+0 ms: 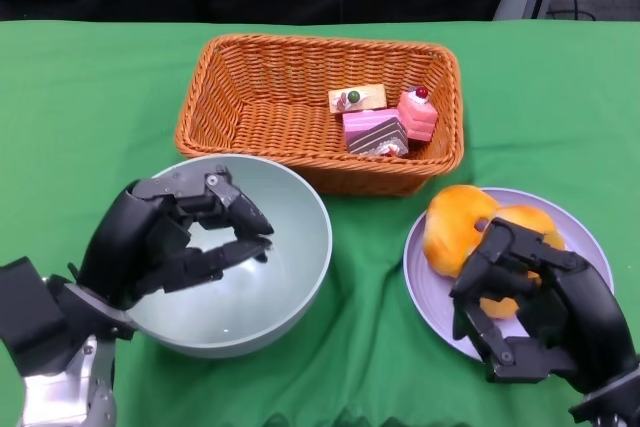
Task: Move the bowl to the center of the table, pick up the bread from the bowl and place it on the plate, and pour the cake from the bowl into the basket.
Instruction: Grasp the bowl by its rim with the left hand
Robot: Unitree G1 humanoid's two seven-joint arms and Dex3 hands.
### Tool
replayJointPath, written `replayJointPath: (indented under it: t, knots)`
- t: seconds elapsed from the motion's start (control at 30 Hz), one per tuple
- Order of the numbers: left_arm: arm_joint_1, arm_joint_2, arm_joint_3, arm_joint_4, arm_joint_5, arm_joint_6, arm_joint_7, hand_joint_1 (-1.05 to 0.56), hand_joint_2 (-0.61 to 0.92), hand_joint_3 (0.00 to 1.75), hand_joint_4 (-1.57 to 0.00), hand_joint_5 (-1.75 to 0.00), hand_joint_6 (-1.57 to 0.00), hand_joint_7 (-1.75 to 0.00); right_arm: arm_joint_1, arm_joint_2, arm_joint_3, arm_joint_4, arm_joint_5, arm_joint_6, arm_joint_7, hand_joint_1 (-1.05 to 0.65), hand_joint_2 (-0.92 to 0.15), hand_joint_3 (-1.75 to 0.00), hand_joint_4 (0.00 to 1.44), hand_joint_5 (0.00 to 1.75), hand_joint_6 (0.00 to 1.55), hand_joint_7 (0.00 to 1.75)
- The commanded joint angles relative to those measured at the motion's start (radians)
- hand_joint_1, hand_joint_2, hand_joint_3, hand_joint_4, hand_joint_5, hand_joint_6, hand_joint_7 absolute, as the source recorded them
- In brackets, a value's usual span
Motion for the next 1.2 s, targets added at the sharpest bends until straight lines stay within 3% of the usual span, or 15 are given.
replayJointPath:
  t: [0.03,0.13,0.33,0.47,0.8,1.0,1.2]
  knots:
    - [0.043,0.003,-0.009,-0.052,0.001,0.036,-0.021,-0.25,0.89,0.23,-0.75,-1.57,-0.77,-1.22,-0.003,-0.020,0.008,-0.039,0.012,0.026,0.019,-0.07,-0.39,-1.22,0.79,1.61,0.71,1.32]
    - [0.075,0.002,-0.021,-0.093,-0.001,0.070,-0.034,-0.21,0.88,0.29,-0.76,-1.60,-0.75,-1.30,0.002,-0.023,0.019,-0.062,-0.010,0.034,0.019,-0.11,-0.42,-1.16,0.79,1.61,0.72,1.31]
    - [0.131,0.010,-0.044,-0.155,0.003,0.102,-0.075,-0.14,0.64,0.86,-0.77,-1.63,-0.72,-1.35,0.020,-0.024,0.049,-0.113,-0.012,0.077,0.022,-0.13,-0.47,-1.10,0.79,1.61,0.72,1.30]
    - [0.148,0.013,-0.052,-0.184,-0.013,0.135,-0.112,-0.11,0.59,1.02,-0.75,-1.64,-0.71,-1.36,0.029,-0.022,0.062,-0.137,-0.011,0.095,0.023,-0.13,-0.47,-1.09,0.78,1.61,0.72,1.31]
    - [0.183,0.021,-0.065,-0.275,-0.024,0.234,-0.154,-0.08,0.57,1.14,-0.76,-1.63,-0.76,-1.35,0.047,-0.021,0.089,-0.178,0.004,0.121,0.038,-0.13,-0.48,-1.12,0.77,1.62,0.73,1.30]
    - [0.195,0.021,-0.064,-0.313,-0.030,0.277,-0.157,-0.07,0.56,1.16,-0.77,-1.64,-0.78,-1.33,0.054,-0.022,0.097,-0.200,0.007,0.137,0.039,-0.12,-0.42,-1.24,0.76,1.63,0.72,1.33]
    - [0.191,0.022,-0.061,-0.315,-0.035,0.267,-0.182,-0.10,0.57,1.11,-0.75,-1.67,-0.75,-1.36,0.054,-0.017,0.105,-0.195,0.014,0.120,0.051,-0.13,-0.41,-1.25,0.76,1.64,0.71,1.33]
